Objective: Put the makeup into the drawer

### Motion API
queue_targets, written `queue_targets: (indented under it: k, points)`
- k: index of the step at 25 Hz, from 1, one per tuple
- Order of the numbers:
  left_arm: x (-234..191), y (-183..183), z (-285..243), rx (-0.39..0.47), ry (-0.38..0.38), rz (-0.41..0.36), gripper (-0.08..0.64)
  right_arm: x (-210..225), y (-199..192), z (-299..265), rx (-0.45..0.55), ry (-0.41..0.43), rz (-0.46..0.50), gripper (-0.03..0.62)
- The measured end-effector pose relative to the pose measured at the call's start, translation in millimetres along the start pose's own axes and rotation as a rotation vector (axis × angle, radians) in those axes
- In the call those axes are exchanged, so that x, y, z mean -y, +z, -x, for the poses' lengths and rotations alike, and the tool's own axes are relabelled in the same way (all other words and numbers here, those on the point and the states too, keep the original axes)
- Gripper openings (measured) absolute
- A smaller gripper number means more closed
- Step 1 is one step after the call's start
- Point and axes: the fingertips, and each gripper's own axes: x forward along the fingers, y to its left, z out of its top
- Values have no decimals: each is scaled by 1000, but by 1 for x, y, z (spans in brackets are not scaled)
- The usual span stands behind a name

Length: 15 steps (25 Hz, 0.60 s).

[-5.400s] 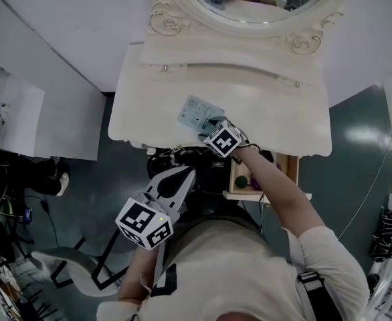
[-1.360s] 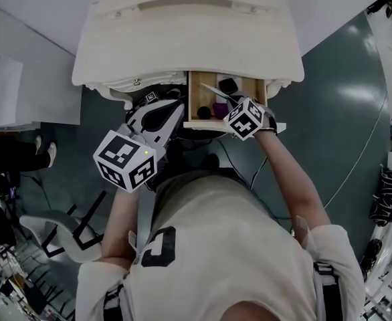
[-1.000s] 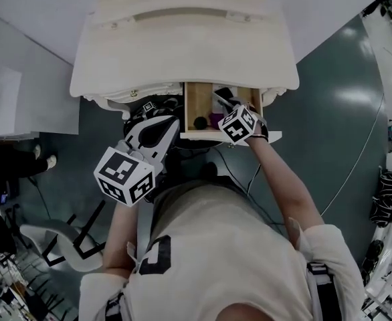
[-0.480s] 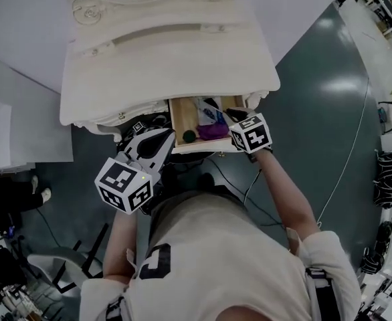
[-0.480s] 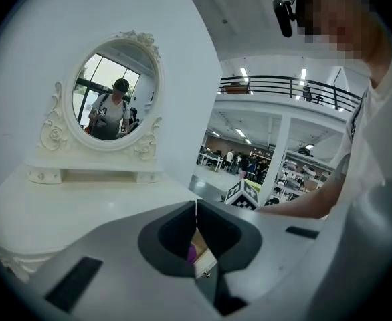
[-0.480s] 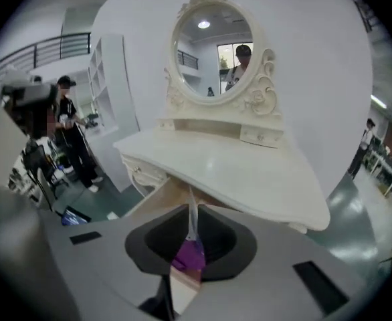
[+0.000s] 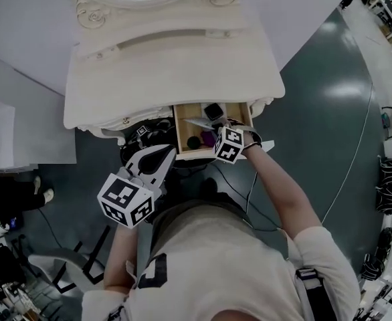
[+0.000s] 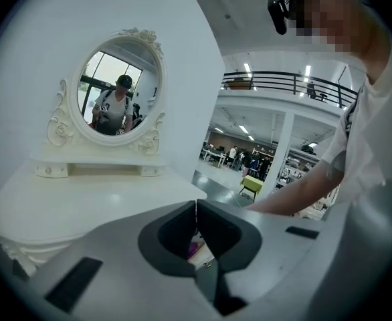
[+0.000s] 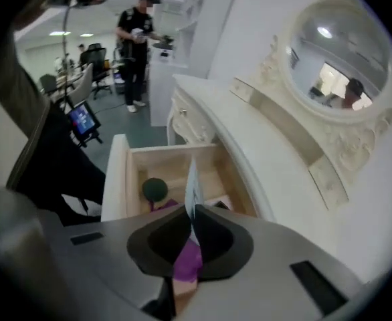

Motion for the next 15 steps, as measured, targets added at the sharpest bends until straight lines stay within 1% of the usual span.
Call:
queue_targets:
  k: [1,2,3,4,8,11,12,13,15]
  points:
    - [-4,-1,1,0,9,7,59,-10,6,-3,9,23,50,35]
    - [-7,-2,1,1,16,13,58,-16,9,-5,10,45,69,36]
    - [-10,-2,2,3,22,17,58,-20,10,-6,8,67,60,74]
    - [-12,-1,2,6,23,20,59,-22,9,-6,5,84,37,128]
    - [-16,3,-1,14,11,27,59,-22,3,5,5,121,-33,146]
    - [-12,7,-5,20,-16,34,58,-24,-3,28,29,202,-118,183]
    - [-11,8,-6,21,-24,39,59,-22,-4,36,41,222,-154,183]
    - [-11,9,-8,22,-31,42,58,-19,-4,45,63,232,-197,183]
    - [-12,11,-14,21,-41,45,59,-11,9,64,148,233,-306,181]
